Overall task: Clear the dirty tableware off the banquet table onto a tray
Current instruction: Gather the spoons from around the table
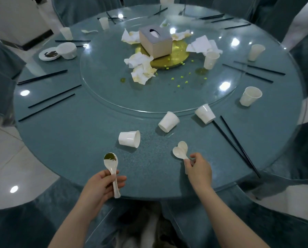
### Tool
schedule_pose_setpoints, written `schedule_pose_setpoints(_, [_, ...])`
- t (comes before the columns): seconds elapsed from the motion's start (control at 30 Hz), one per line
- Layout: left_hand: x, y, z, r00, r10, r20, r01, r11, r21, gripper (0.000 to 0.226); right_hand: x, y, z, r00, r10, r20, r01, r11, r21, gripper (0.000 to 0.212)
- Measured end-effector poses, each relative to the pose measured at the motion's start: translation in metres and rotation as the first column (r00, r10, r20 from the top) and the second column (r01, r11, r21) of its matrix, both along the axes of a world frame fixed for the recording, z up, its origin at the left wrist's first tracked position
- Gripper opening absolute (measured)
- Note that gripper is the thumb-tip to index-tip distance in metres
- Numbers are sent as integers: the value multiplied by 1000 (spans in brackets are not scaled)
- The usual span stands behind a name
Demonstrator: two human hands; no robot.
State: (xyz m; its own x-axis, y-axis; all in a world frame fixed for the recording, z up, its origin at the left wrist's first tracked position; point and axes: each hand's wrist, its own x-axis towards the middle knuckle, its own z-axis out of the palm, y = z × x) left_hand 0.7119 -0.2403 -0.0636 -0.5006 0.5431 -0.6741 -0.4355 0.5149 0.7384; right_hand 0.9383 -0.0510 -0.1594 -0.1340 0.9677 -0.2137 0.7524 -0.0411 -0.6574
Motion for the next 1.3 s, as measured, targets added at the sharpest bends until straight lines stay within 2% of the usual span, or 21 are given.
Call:
schedule_pose_setpoints(0.13, [-6, -6, 2, 999, -41, 7, 41, 999, 15, 16, -5, -3, 1, 994, 8, 112, -12, 999, 31, 14])
schedule_pose_setpoints(0.3, [-26, -14, 10, 997, -73, 10, 73, 997, 35, 16, -16, -10, 15, 983, -185, 15, 185, 982, 40, 18])
schedule_pose_setpoints(0.37, [-35, -18, 12, 997, -77, 11, 77, 996, 45, 16, -22, -8, 19, 974, -224, 24, 223, 974, 50, 21])
schedule_pose_setpoints(0.53, [-52, -27, 11, 996, -85, 18, 84, 995, 59, 16, -33, -7, 12, 959, -196, 205, 204, 979, -16, 25])
schedule_pose_setpoints(0.7, [-58, -32, 6, 992, -119, 49, 116, 991, 61, 16, -34, -16, 9, 952, -228, 202, 246, 967, -68, 20])
schedule_pose_setpoints(0.8, [-59, -23, 2, 983, -175, 59, 171, 983, 68, 15, -29, -32, 17, 961, -233, 147, 245, 967, -69, 17])
schedule_pose_setpoints(0.97, [-41, 5, -4, 938, -333, 98, 325, 942, 85, 12, -14, -70, 50, 974, -220, -62, 215, 973, -83, 12])
schedule_pose_setpoints(1.07, [-16, 22, -6, 884, -451, 127, 441, 892, 96, 12, 6, -90, 73, 935, -309, -175, 296, 950, -95, 12])
schedule_pose_setpoints(1.17, [18, 37, -1, 815, -569, 111, 556, 821, 129, 12, 33, -105, 98, 855, -394, -336, 371, 919, -134, 10])
schedule_pose_setpoints(1.3, [65, 47, 13, 738, -668, 93, 648, 741, 178, 10, 79, -120, 130, 830, -441, -341, 453, 890, -49, 13])
